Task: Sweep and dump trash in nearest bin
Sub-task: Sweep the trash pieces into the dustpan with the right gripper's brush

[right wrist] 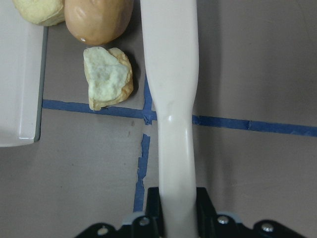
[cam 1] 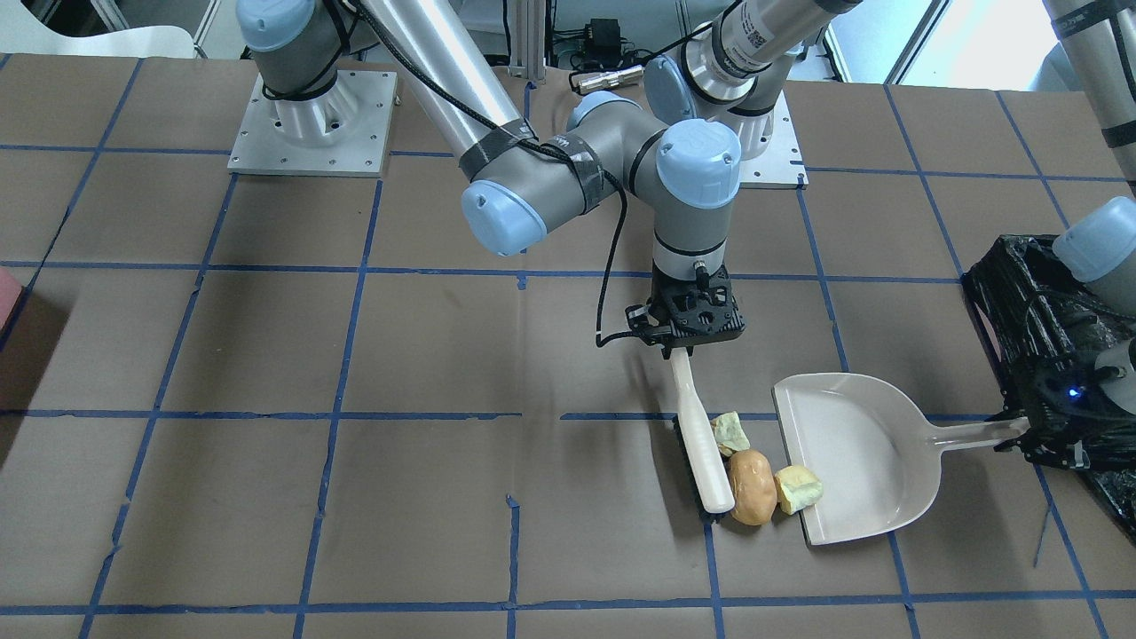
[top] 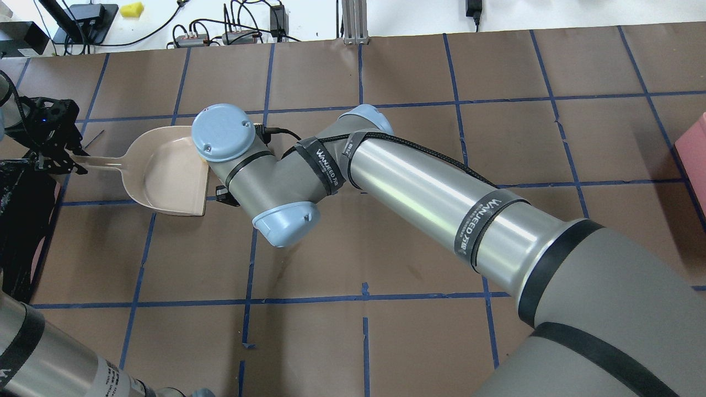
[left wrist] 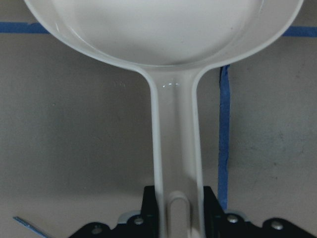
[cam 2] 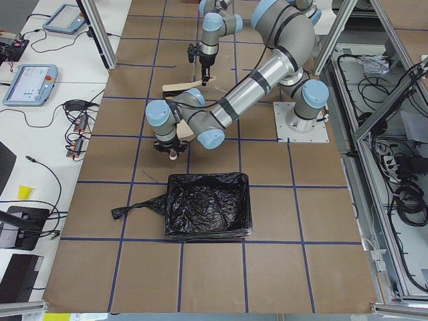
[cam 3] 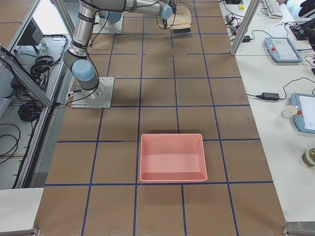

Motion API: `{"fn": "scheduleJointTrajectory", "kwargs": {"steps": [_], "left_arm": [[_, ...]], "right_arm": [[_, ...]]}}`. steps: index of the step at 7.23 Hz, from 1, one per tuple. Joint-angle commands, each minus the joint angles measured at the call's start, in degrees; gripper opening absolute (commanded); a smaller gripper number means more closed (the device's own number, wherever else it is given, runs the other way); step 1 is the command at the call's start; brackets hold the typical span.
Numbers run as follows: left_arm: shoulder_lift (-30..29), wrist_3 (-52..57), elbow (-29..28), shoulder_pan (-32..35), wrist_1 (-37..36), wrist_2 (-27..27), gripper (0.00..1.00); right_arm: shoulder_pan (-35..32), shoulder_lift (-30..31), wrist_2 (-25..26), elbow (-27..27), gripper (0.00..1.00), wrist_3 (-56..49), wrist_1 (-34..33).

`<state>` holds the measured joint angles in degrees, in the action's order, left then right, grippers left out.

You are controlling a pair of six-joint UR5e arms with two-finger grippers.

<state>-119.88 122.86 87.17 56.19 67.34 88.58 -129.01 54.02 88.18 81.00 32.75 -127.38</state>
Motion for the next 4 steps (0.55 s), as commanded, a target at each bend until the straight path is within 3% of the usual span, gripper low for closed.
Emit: {"fn": "scheduleJointTrajectory", "kwargs": {"steps": [1,3,4], "left_arm": [[0.18,0.02,0.10,0.50,0.07,0.36,0.03],[0.27,0.02,0.28,0.50,-0.02,0.36,0.03],[0.35,0.02,0.36,0.50,0.07,0.36,0.03]], "right_arm": [[-0.18,-1.29,-1.34,-0.14,0.17,0.03,-0.15],[-2.28,-2.07,-2.83,-1.71,0.17,2.74,-0.24],[-4.21,-4.34,-3.36,-4.94,0.17,5.19,-0.33]]}}
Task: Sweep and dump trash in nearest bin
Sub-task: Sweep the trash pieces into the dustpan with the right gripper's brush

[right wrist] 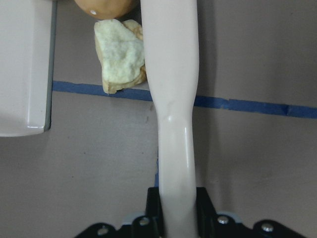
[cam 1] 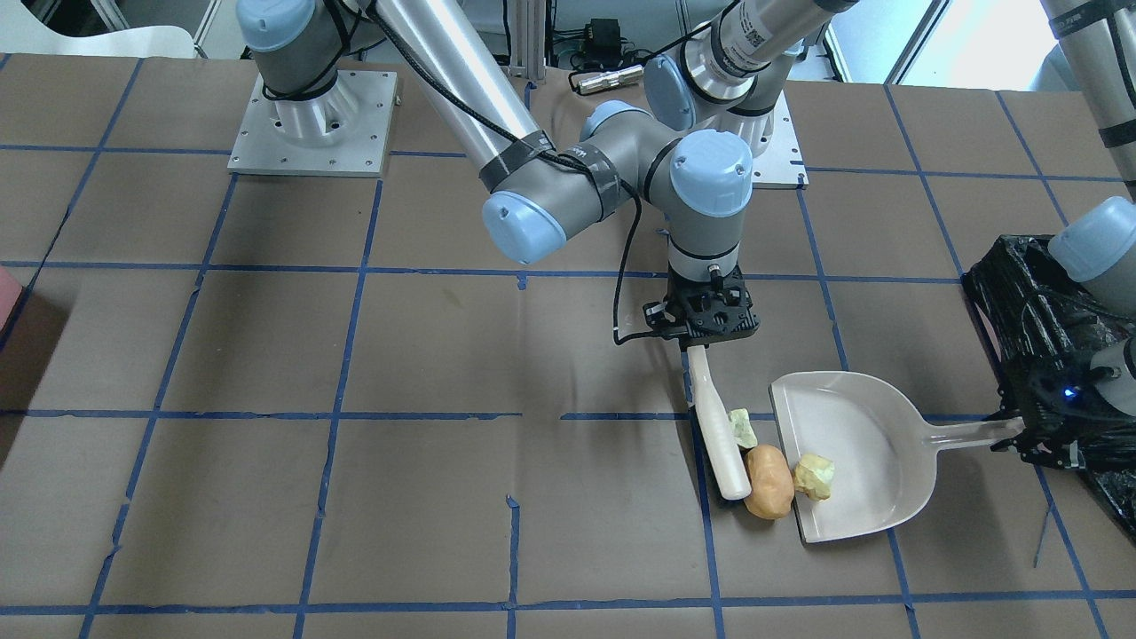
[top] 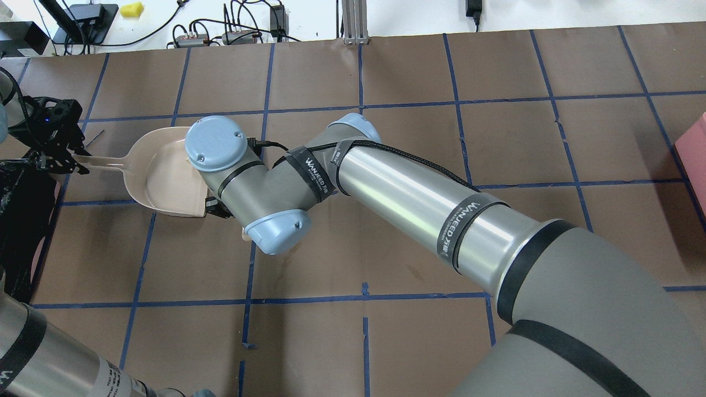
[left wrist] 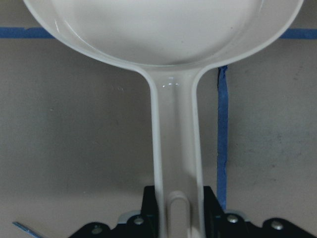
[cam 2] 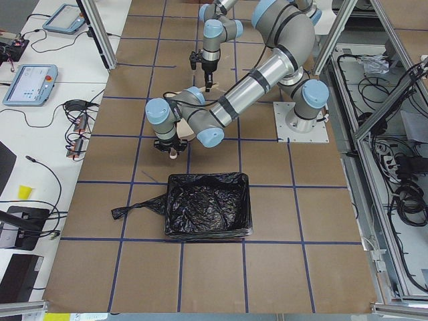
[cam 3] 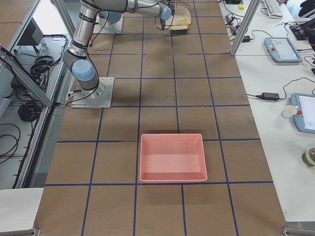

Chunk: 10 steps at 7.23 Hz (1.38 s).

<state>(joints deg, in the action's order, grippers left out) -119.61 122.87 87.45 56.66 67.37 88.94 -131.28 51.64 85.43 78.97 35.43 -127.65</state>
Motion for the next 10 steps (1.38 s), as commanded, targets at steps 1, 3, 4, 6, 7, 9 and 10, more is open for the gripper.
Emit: {"fn": "scheduleJointTrajectory", "kwargs": {"steps": [1,3,4,6,7,9,10], "left_arm": [[0.34,0.00,0.53,0.11,-0.05,-0.08,0.03],[0.69,0.00,0.71,0.12,-0.40,-0.08,0.03],[0.78,-0.09,0.79,0.12,-0.40,-0.25,0.03],[0.43,0.35,1.15,-0.06,-0.05,-3.40,0.03],[0.17,0.52,1.23,-0.41,0.39,-5.33,0.03],[0.17,0.44,2.98,-0.94,0.57,-7.80,0.03],[0.34,0.18,3.51,-1.11,0.65,-8.51,0.03]], "right_arm": [[-3.44,-4.94,-1.57,-7.73,0.18,4.98,0.11],[-4.51,-7.60,-2.97,-13.65,0.18,8.76,0.29],[-5.21,-7.35,-3.77,-15.06,0.19,10.35,0.38],[-5.48,-7.34,-6.05,-17.09,0.19,13.86,0.38],[-5.56,-7.34,-6.23,-17.01,0.19,13.88,0.38],[-4.08,-6.91,-5.62,-16.74,0.19,11.26,3.08],[-3.37,-5.60,-5.19,-16.57,0.19,8.72,7.19]]}}
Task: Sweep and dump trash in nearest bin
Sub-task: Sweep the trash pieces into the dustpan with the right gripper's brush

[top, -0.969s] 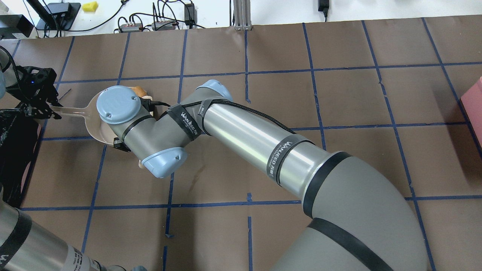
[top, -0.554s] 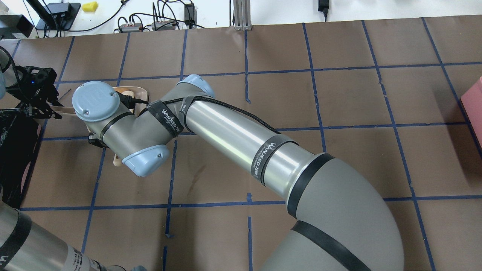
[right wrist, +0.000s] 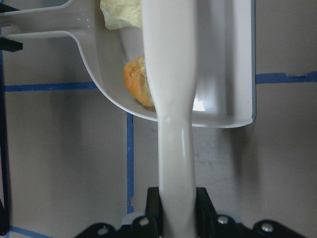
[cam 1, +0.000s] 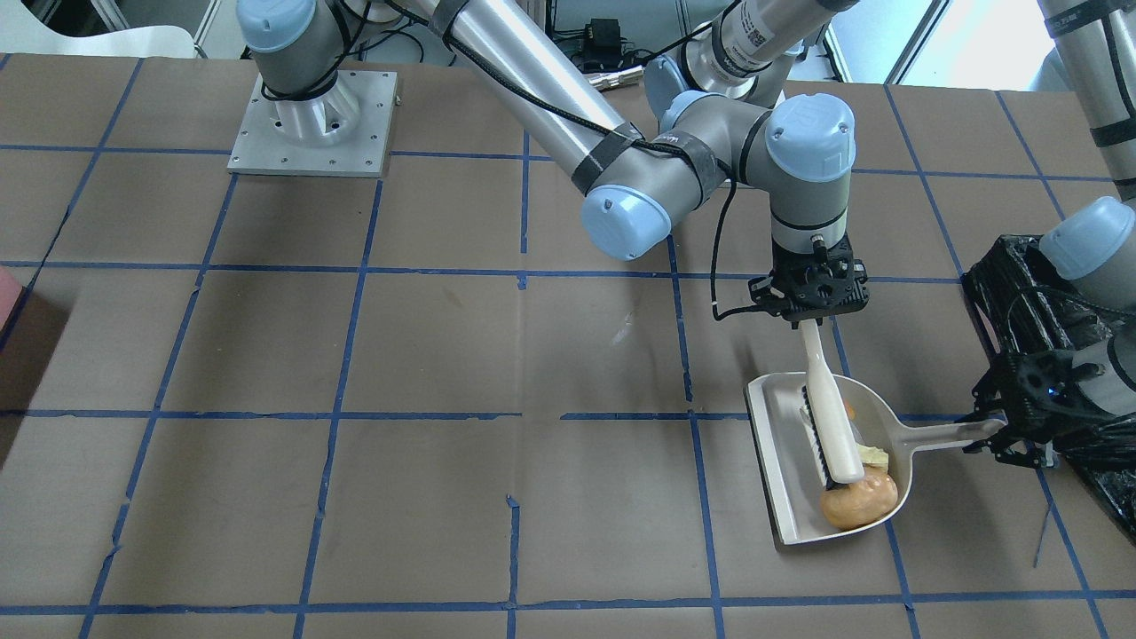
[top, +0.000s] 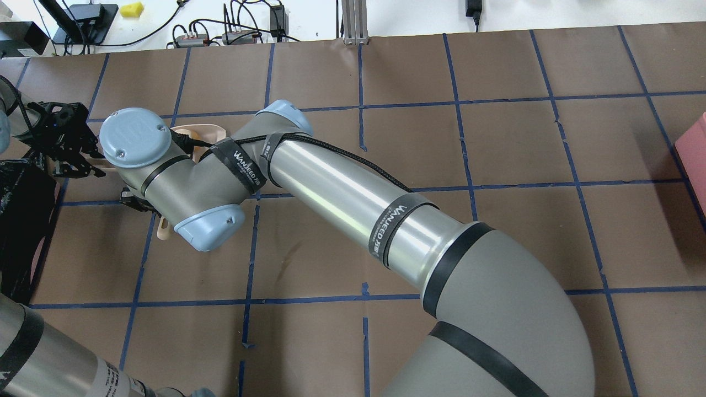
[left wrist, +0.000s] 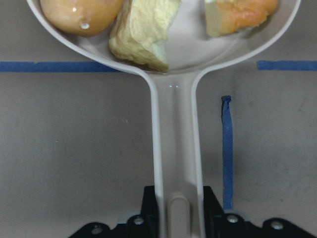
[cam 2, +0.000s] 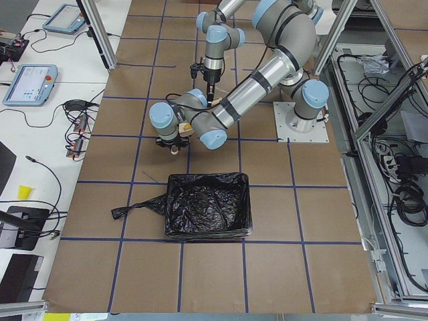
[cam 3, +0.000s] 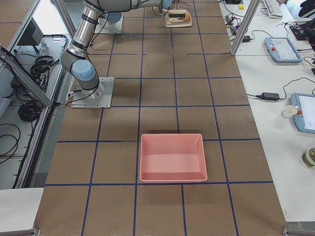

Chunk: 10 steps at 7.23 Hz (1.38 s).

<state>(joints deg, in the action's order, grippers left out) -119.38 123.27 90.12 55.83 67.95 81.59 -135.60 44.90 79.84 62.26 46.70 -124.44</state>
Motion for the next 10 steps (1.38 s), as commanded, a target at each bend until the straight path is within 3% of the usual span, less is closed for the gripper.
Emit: {"fn": "scheduleJointTrajectory", "kwargs": {"steps": [1,4,5,9,10], "left_arm": [[0.20,-0.31,0.93,-0.45,0.08,-1.26,0.03],[0.81,-0.49,1.11,-0.54,0.08,-1.35,0.03],[1.07,-1.27,1.02,-1.33,1.56,-5.00,0.03],[1.25,-3.03,-0.47,-6.84,3.67,-8.80,0.03],[2.99,-5.39,-1.08,-9.66,8.55,-9.25,0.03]], "right_arm": [[1.90,2.03,2.49,0.23,0.19,-3.18,5.94],[4.10,5.10,5.32,3.64,0.19,-7.23,10.09],[5.24,7.46,5.93,6.09,0.19,-9.41,10.53],[8.77,15.21,8.12,17.87,0.19,-12.06,10.36],[9.73,17.13,8.22,21.11,0.17,-12.33,9.49]]}}
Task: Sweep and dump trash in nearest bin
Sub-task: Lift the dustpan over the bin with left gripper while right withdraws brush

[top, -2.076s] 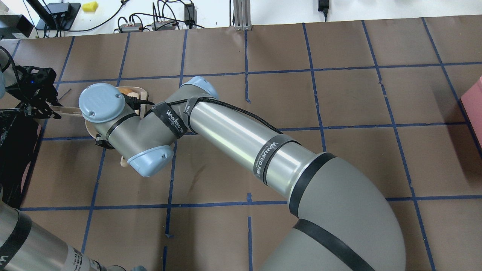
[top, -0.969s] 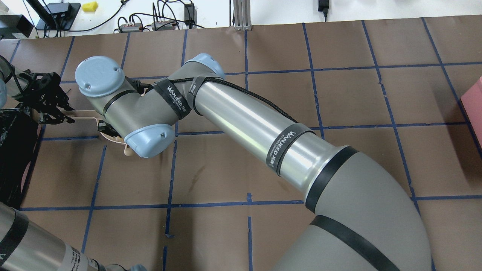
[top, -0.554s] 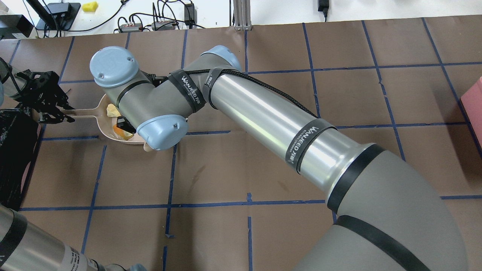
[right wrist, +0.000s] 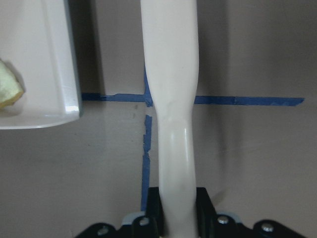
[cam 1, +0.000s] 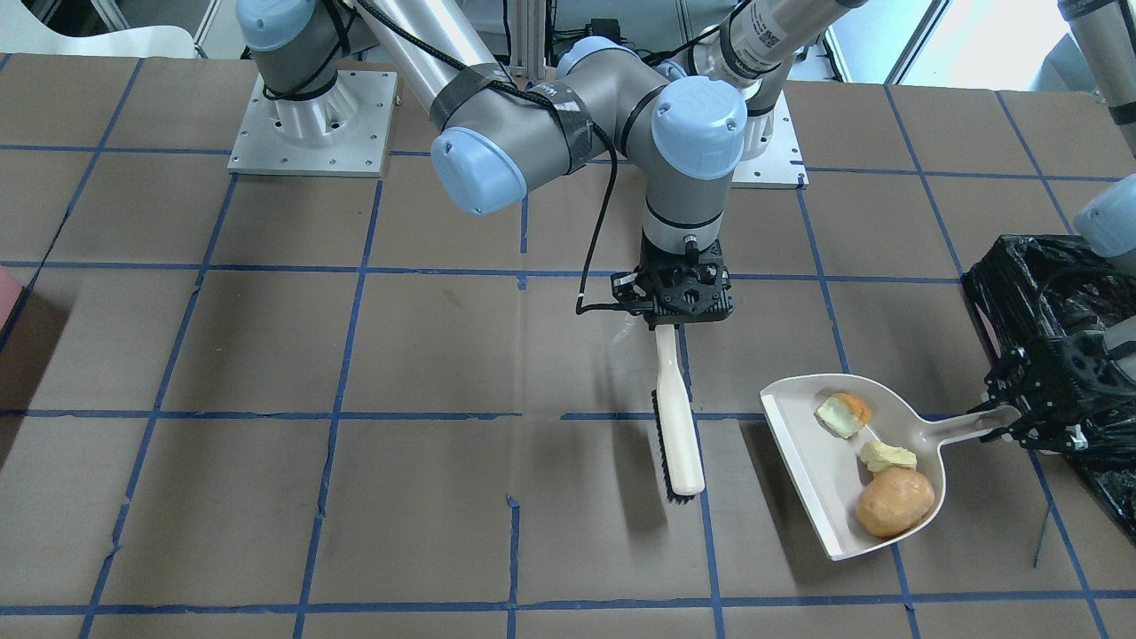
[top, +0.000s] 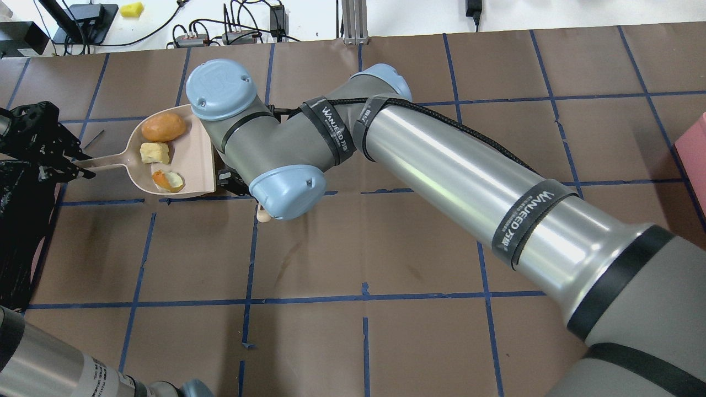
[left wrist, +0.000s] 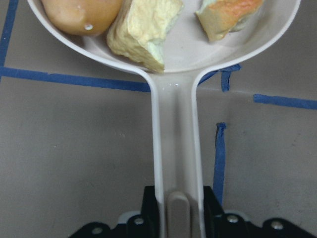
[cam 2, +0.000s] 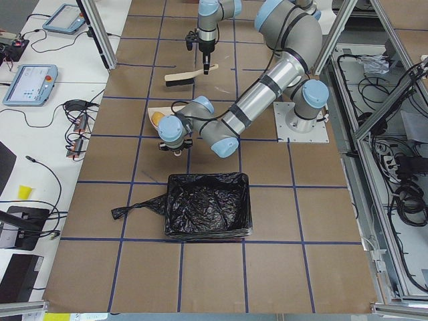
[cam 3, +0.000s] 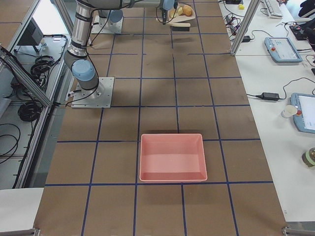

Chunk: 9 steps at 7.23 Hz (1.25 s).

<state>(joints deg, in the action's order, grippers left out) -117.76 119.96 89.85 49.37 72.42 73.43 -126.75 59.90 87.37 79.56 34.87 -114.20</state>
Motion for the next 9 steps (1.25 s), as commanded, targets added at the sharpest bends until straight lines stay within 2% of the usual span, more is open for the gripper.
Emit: {"fn": "scheduleJointTrajectory", "kwargs": {"steps": [1,3,4,6,8,9], "left_arm": [[3.66,-2.79,-0.91,-5.57,7.53,-1.96,0.03],[8.75,-2.45,-1.17,-11.19,11.22,-1.54,0.03],[10.95,-1.40,-1.26,-16.36,13.78,-0.75,0.03],[11.68,-1.04,-3.01,-25.86,14.06,-0.65,0.03],[11.24,-0.95,-6.34,-34.13,15.20,0.22,0.03],[12.02,-1.21,-8.10,-34.86,15.38,6.58,0.03]], "right_arm": [[1.15,5.37,0.70,6.98,0.17,0.28,-0.67],[1.23,12.57,0.52,14.62,0.17,-0.33,-1.11],[1.50,15.82,0.70,18.92,0.17,-0.59,-1.20],[2.03,21.72,1.83,28.41,0.16,-0.51,-4.25],[1.76,24.72,1.84,34.49,0.16,0.89,-8.48],[1.77,26.82,1.84,38.09,0.16,0.72,-8.67]]}}
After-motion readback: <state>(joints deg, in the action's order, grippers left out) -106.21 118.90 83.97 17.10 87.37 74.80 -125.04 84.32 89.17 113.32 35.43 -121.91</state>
